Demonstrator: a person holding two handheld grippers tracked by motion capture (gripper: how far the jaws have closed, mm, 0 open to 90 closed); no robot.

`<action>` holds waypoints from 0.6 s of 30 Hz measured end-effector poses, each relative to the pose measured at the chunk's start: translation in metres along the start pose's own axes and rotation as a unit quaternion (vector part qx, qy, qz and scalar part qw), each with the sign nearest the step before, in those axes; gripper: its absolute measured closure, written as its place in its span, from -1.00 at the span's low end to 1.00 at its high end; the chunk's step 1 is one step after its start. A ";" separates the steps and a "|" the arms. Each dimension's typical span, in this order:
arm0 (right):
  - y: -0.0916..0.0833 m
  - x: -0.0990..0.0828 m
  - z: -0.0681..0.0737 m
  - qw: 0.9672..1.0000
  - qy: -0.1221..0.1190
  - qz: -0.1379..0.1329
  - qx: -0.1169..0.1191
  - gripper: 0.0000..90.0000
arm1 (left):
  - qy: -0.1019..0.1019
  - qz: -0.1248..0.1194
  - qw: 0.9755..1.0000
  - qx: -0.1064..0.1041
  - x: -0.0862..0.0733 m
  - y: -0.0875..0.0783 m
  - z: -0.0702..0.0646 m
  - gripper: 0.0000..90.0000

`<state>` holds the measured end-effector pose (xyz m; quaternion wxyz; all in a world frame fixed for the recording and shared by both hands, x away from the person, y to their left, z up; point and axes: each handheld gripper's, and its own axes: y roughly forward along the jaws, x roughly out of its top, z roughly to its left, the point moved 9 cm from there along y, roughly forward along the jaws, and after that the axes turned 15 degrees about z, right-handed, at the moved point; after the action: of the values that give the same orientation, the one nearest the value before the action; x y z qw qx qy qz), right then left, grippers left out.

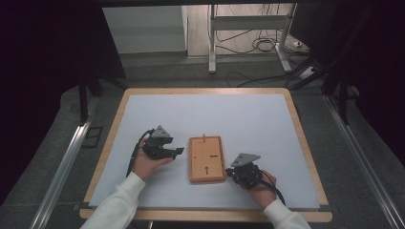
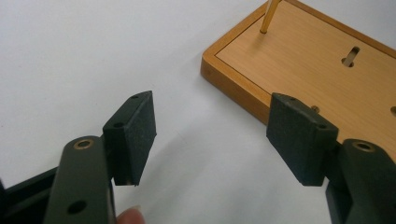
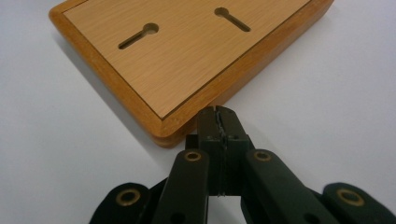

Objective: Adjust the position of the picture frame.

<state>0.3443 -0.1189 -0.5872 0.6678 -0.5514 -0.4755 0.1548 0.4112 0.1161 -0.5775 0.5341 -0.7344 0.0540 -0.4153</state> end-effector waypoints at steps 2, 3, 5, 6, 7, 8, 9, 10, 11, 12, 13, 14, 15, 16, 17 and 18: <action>-0.001 0.000 0.001 1.000 0.002 -0.004 0.006 0.99 | 0.005 0.002 1.000 0.002 0.000 0.001 -0.001 -0.26; -0.002 0.000 0.001 1.000 0.002 -0.006 0.009 0.99 | 0.004 0.003 1.000 0.002 0.000 0.002 -0.001 -0.26; -0.004 0.001 0.003 1.000 0.002 -0.014 0.016 0.99 | 0.007 0.005 1.000 0.002 -0.001 0.003 -0.001 -0.26; -0.005 0.001 0.004 1.000 0.002 -0.015 0.016 0.99 | 0.007 0.006 1.000 0.003 -0.001 0.003 -0.001 -0.26; -0.005 0.001 0.005 1.000 0.001 -0.014 0.015 0.99 | 0.007 0.008 1.000 0.002 -0.001 0.004 -0.001 -0.26; -0.005 0.001 0.005 1.000 0.002 -0.012 0.016 0.99 | 0.007 0.009 1.000 0.003 -0.002 0.004 -0.001 -0.26; -0.005 0.000 0.005 1.000 0.006 -0.008 0.017 0.99 | 0.006 0.009 1.000 0.002 -0.002 0.005 -0.001 -0.27; -0.004 -0.002 0.005 1.000 0.006 -0.002 0.016 0.99 | 0.006 0.009 1.000 0.003 -0.002 0.005 -0.001 -0.27; -0.004 -0.002 0.005 1.000 0.007 -0.002 0.016 0.99 | 0.006 0.010 1.000 0.003 -0.002 0.005 -0.001 -0.27; -0.004 -0.003 0.005 1.000 0.008 -0.002 0.018 0.99 | 0.006 0.009 1.000 0.002 -0.002 0.004 -0.001 -0.27; -0.004 -0.003 0.005 1.000 0.008 -0.001 0.018 0.99 | 0.007 0.009 1.000 0.002 -0.002 0.005 -0.001 -0.27; -0.004 -0.004 0.006 1.000 0.008 0.002 0.018 0.99 | 0.007 0.011 1.000 0.001 -0.003 0.005 -0.001 -0.26; -0.003 -0.006 0.006 1.000 0.003 0.008 0.017 0.99 | 0.009 0.012 1.000 0.001 -0.003 0.005 -0.001 -0.26; -0.002 -0.007 0.007 1.000 0.002 0.009 0.016 0.99 | 0.010 0.011 1.000 0.002 -0.003 0.005 -0.001 -0.25; -0.003 -0.007 0.007 1.000 0.002 0.007 0.014 0.99 | 0.009 0.011 1.000 0.001 -0.003 0.005 -0.002 -0.25; -0.004 -0.007 0.008 1.000 0.001 0.005 0.013 0.99 | 0.010 0.011 1.000 0.001 -0.003 0.005 -0.002 -0.25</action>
<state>0.3331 -0.1204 -0.5874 0.6742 -0.5452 -0.4707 0.1635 0.4098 0.1138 -0.5833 0.5391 -0.7287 0.0669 -0.4171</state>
